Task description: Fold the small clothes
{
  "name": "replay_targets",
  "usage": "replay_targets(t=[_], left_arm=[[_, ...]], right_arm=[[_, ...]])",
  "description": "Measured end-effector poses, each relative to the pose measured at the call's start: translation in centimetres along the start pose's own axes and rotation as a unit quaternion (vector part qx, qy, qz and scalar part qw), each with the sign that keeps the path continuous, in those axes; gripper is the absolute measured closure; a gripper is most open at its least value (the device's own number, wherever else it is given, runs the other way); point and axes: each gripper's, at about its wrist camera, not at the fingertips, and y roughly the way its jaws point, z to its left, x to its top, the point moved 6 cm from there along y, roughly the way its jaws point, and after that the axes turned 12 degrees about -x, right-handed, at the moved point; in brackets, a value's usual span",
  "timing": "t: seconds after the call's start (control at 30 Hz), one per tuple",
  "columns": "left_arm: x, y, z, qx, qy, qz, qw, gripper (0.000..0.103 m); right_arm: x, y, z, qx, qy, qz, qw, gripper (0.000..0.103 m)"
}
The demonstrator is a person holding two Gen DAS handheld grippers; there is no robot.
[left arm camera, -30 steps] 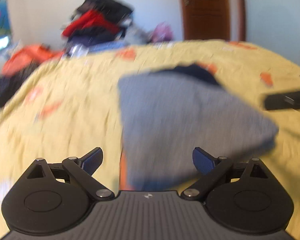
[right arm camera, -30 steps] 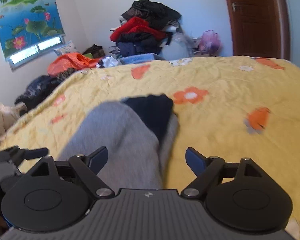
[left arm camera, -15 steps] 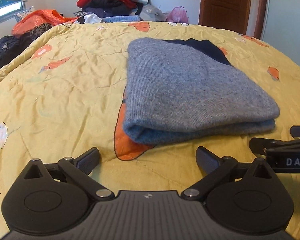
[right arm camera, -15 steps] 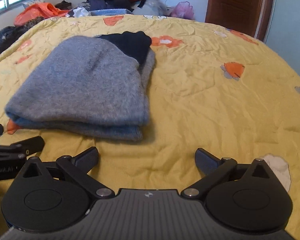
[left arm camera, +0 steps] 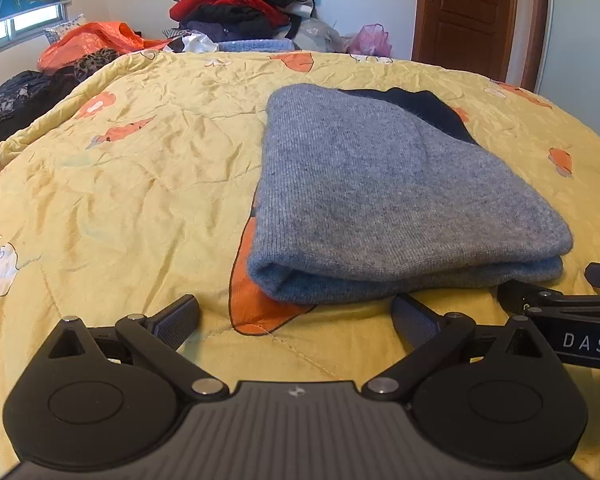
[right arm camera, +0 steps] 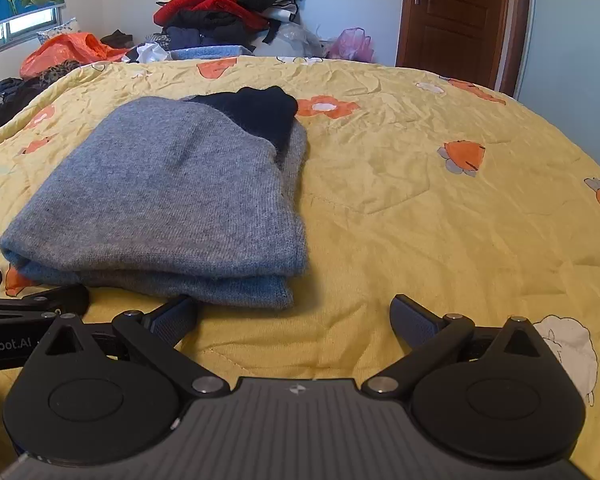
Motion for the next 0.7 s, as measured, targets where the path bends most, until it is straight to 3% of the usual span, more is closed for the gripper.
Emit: replay_targets(t=[0.17, 0.57, 0.7], left_arm=[[0.01, 0.01, -0.01, -0.001, 0.001, 0.001, 1.0000, 0.000], [0.81, 0.43, 0.04, -0.007, -0.006, 0.054, 0.9985, 0.000], [0.70, 0.34, 0.05, -0.005, -0.008, 0.052, 0.9986, 0.000]], right_arm=[[-0.13, -0.11, 0.06, -0.002, 0.002, -0.006, 1.000, 0.000], [-0.22, -0.24, 0.08, -0.002, 0.002, -0.007, 1.000, 0.000], [-0.22, -0.27, 0.11, -0.001, 0.002, -0.006, 1.000, 0.000]])
